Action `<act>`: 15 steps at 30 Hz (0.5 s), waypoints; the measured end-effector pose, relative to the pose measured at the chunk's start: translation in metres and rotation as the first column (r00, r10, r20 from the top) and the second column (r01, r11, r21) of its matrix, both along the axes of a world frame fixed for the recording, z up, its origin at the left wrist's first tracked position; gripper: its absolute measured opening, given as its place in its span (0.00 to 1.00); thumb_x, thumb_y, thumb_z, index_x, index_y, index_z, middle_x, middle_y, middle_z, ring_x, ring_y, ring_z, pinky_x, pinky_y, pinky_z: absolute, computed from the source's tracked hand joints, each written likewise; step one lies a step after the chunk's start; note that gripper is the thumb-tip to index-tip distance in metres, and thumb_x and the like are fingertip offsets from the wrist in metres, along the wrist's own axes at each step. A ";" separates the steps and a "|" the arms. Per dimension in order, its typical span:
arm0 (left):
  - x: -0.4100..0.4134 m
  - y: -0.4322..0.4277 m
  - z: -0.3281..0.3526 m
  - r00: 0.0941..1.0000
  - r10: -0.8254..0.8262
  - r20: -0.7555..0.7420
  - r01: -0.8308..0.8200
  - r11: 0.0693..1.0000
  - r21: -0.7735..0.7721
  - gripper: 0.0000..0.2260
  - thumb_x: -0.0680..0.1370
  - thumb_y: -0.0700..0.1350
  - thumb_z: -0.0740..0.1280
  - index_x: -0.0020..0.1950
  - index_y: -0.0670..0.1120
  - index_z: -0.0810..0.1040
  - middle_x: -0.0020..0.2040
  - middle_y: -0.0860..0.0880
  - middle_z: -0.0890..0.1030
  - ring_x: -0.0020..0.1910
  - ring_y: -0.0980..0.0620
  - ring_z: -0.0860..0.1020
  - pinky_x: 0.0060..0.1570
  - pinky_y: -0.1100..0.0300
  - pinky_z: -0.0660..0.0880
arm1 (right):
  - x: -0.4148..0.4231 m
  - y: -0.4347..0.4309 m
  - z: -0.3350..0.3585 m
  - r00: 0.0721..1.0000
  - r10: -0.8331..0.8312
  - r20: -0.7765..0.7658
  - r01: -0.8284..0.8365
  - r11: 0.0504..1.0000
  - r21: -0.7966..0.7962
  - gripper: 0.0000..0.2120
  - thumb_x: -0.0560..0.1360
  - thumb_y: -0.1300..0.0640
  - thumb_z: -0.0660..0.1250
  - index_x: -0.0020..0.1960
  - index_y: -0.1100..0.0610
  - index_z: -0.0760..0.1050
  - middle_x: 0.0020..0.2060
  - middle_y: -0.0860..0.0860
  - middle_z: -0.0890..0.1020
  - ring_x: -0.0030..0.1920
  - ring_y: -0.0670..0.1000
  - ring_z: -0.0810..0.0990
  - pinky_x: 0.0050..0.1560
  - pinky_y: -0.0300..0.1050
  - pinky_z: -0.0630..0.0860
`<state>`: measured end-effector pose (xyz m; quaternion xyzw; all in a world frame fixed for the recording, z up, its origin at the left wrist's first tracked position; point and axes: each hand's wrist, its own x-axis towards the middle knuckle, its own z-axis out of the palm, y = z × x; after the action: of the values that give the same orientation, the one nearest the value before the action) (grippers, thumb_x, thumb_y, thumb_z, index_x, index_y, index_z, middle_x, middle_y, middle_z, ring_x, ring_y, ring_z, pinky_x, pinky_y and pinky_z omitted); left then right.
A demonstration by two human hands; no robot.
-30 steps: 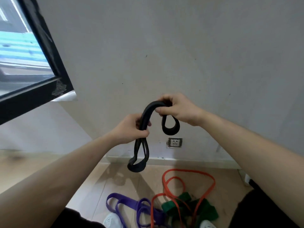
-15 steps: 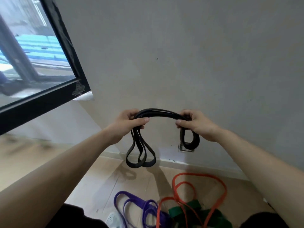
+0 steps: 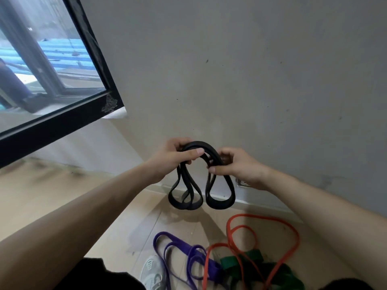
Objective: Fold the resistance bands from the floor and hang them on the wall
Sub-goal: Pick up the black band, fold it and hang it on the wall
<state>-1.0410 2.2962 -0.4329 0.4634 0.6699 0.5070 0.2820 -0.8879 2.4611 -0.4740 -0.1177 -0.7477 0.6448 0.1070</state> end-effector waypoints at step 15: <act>-0.004 -0.024 0.029 0.955 -0.108 -0.276 0.081 0.991 -0.105 0.11 0.73 0.42 0.79 0.54 0.44 0.85 0.41 0.51 0.85 0.41 0.58 0.81 0.44 0.67 0.75 | 0.007 -0.026 0.062 0.998 -0.023 -0.057 0.036 0.970 0.240 0.07 0.73 0.63 0.75 0.51 0.61 0.81 0.39 0.54 0.84 0.39 0.50 0.83 0.45 0.43 0.80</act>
<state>-1.0455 2.2726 -0.4036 0.5486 0.7030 0.3904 0.2291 -0.8809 2.4350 -0.4122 -0.0976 -0.8152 0.5507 0.1503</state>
